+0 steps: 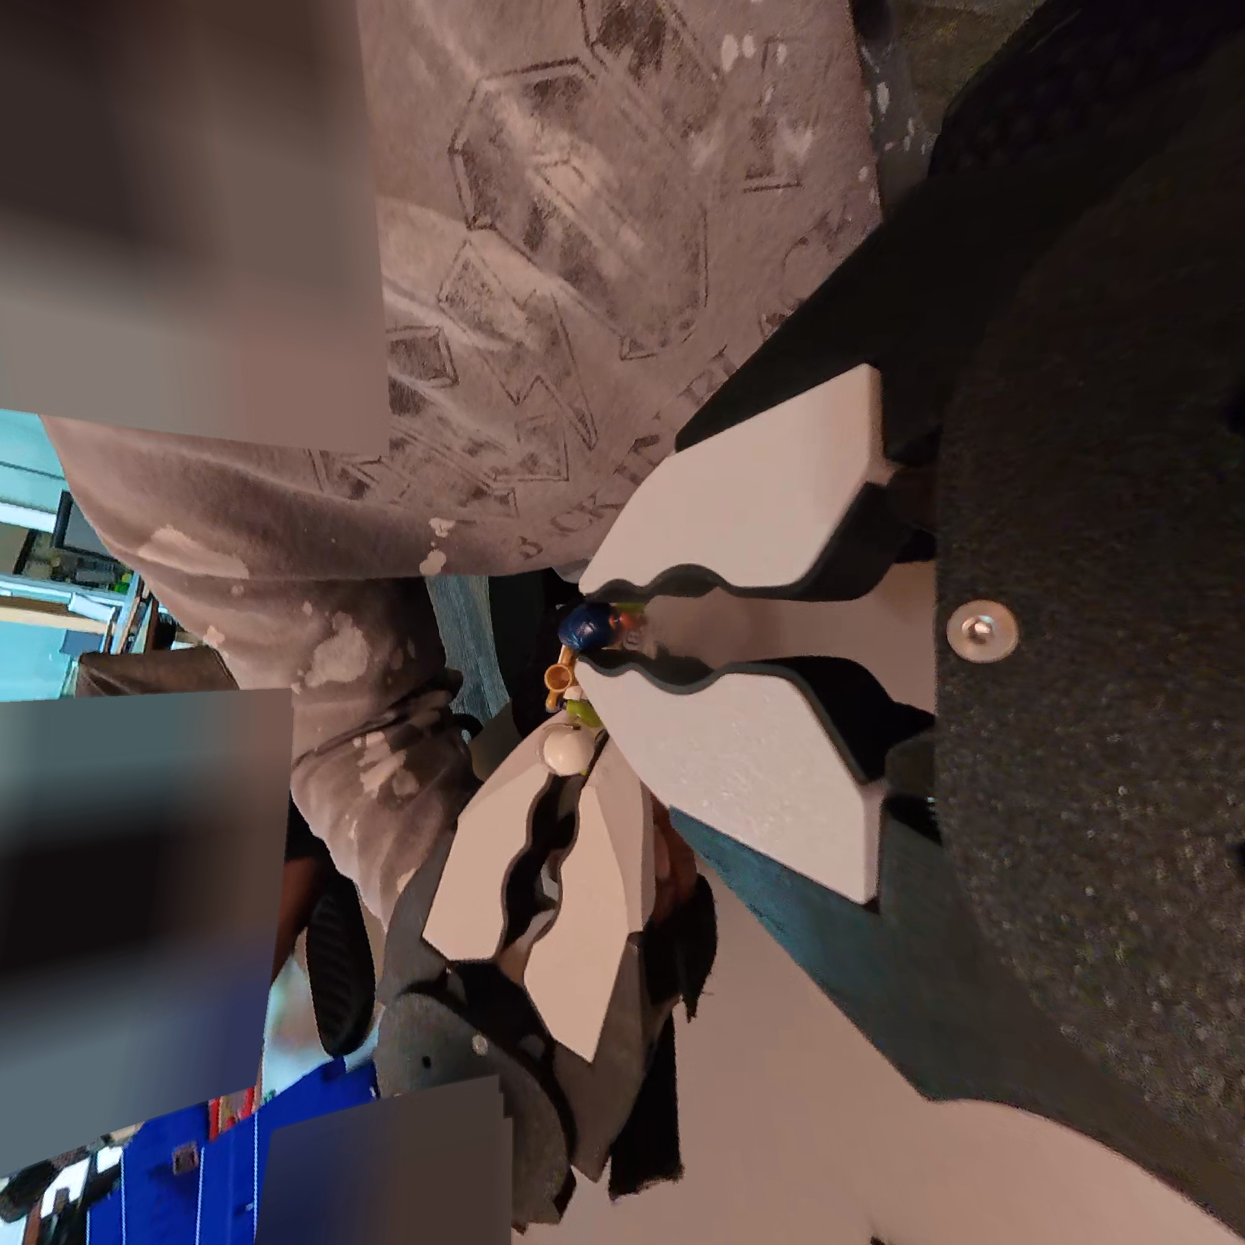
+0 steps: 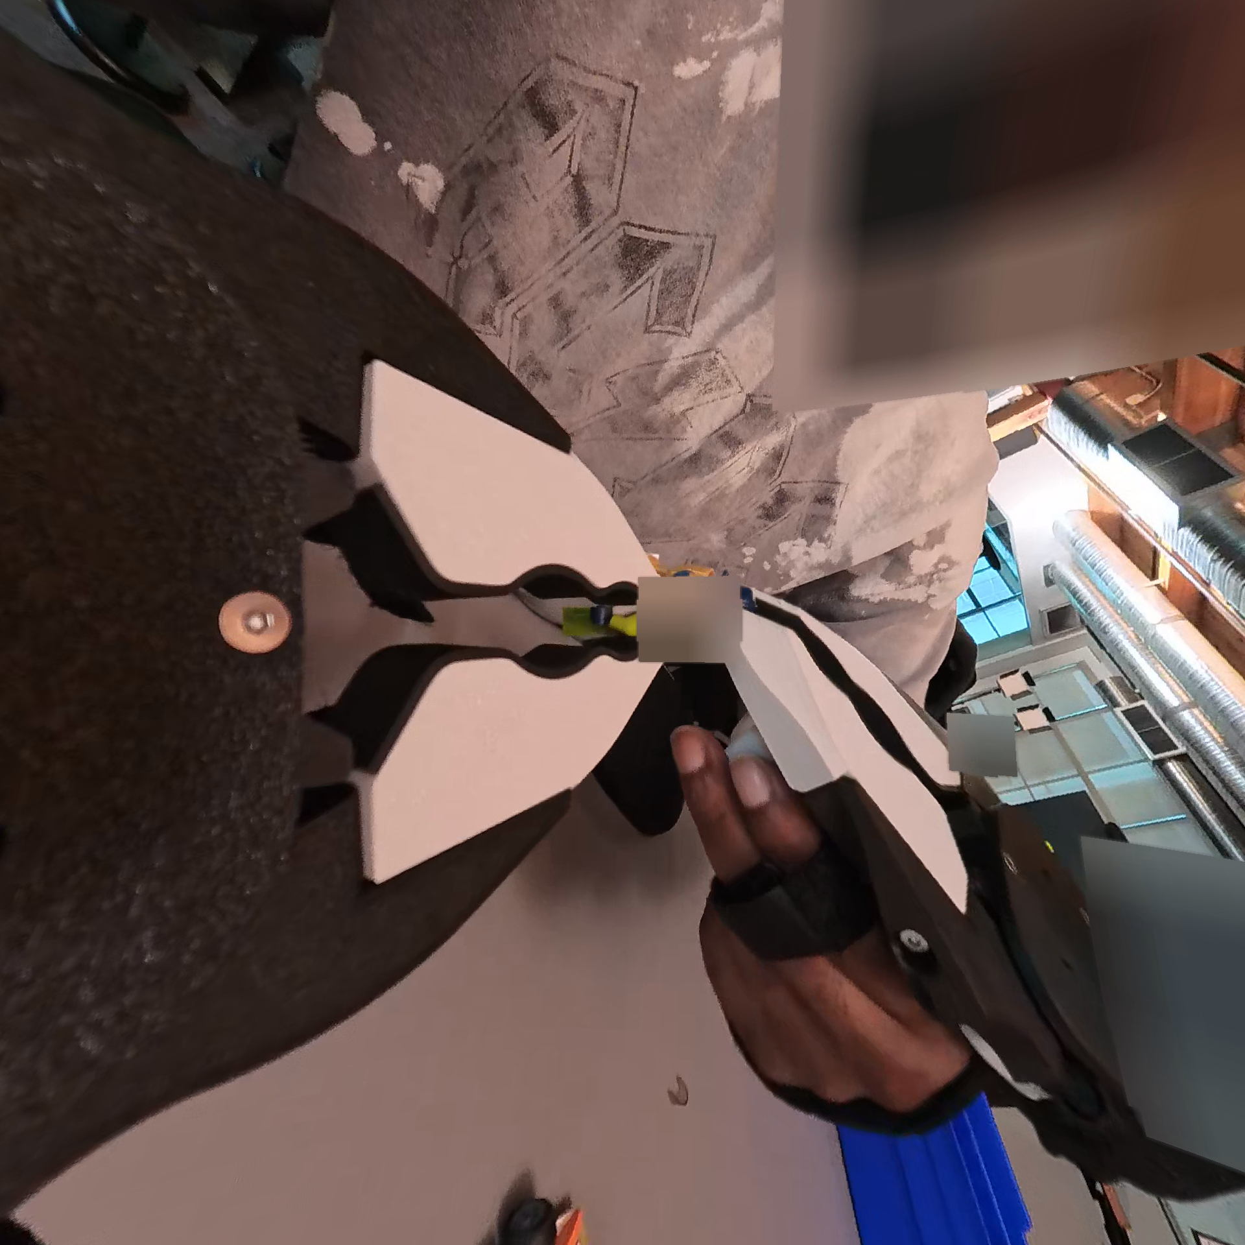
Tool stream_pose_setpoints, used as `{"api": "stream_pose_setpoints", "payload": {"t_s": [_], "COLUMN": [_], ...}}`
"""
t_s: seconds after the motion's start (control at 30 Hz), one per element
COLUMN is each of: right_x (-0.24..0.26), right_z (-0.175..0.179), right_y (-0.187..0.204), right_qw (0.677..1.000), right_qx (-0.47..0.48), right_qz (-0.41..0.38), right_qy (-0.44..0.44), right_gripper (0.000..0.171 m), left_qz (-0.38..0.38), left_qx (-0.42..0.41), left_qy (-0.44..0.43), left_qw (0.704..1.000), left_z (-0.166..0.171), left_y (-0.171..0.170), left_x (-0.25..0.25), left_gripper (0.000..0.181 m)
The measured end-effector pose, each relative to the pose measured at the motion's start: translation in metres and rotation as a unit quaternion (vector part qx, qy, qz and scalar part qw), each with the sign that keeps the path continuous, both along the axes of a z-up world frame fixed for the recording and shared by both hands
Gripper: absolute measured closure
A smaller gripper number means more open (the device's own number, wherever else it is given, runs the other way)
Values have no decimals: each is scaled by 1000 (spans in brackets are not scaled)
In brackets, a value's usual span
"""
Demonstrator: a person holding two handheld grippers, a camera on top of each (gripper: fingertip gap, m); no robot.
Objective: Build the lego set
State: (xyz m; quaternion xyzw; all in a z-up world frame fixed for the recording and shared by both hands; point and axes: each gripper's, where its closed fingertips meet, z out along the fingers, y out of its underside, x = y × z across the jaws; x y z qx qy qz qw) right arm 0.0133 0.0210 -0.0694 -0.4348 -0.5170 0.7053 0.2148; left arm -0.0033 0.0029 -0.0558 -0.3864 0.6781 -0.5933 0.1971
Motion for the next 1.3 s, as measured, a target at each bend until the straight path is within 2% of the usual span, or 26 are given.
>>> {"api": "stream_pose_setpoints", "payload": {"t_s": [0.27,0.7,1.0,1.07,1.13,1.2,1.3], "right_x": [-5,-6,-9,-9,-8,-8,-4], "right_z": [1,6,6,6,7,6,12], "right_y": [-4,1,1,6,18,40,67], "right_qw": [1000,999,999,999,996,991,980], "right_qx": [2,-7,-1,1,0,-1,-6], "right_qz": [8,-18,-23,-38,-72,-133,-197], "right_qy": [3,32,39,39,43,34,39], "right_gripper": [163,163,163,163,164,164,164], "left_qz": [-53,-28,-14,17,79,166,255], "left_qx": [24,30,38,35,20,22,3], "left_qy": [5,-9,5,4,-3,1,-1], "left_qw": [998,999,999,999,997,986,967], "left_z": [3,4,5,9,14,11,6], "left_y": [-10,-5,0,9,27,50,72], "left_x": [-4,-4,-5,-7,-7,-7,-8], "left_gripper": [168,168,154,147,145,145,143]}}
